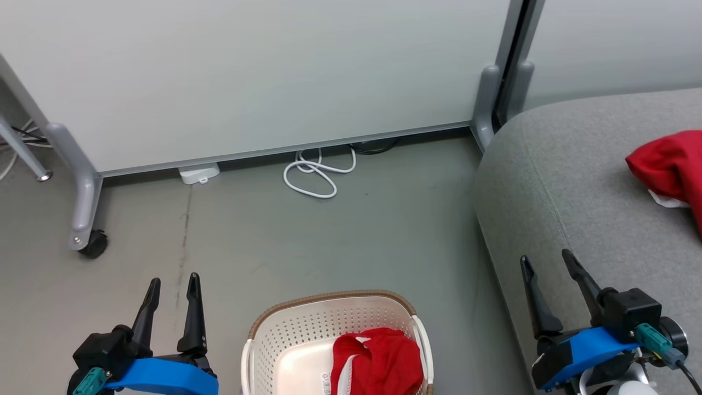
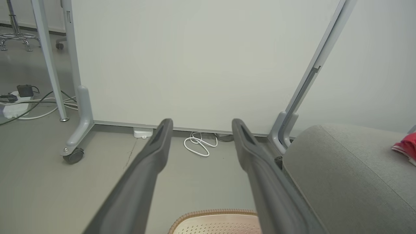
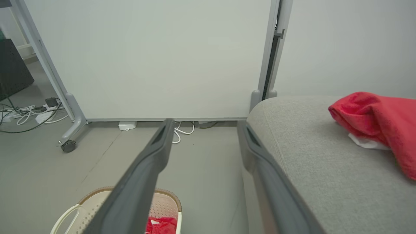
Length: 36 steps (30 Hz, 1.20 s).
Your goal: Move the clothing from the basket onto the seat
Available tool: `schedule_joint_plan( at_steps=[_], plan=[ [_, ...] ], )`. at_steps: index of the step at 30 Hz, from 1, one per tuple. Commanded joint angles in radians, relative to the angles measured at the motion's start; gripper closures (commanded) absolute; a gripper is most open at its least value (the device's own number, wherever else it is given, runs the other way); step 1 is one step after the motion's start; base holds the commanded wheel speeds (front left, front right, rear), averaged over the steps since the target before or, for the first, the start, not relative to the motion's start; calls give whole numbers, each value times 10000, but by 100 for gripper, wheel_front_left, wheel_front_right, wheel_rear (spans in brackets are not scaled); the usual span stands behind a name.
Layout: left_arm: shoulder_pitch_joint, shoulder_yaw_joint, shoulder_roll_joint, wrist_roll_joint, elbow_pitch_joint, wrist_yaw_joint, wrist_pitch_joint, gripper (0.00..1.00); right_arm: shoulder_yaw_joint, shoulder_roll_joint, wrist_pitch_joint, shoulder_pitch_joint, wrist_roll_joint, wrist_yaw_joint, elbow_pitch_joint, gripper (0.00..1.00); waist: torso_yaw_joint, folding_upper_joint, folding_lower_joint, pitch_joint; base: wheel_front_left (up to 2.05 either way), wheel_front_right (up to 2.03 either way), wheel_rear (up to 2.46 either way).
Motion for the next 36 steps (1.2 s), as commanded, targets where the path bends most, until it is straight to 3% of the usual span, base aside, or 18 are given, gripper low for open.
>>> schedule_joint_plan(
  at_steps=[1, 15, 36],
  plan=[
    [52, 12, 30, -19, 114, -15, -28, 0, 72, -5, -46, 199, 110, 1, -55, 0, 188, -1, 1, -126, 0, 0, 0],
    [224, 318, 49, -32, 358, -15, -28, 0, 70, -6, -23, 456, 422, 1, -74, 0, 471, -1, 1, -397, 0, 0, 0],
    [-9, 223, 176, -84, 247, -16, -28, 0, 354, -4, 63, 138, 707, 1, -151, 0, 166, -1, 1, 123, 0, 0, 0]
  ],
)
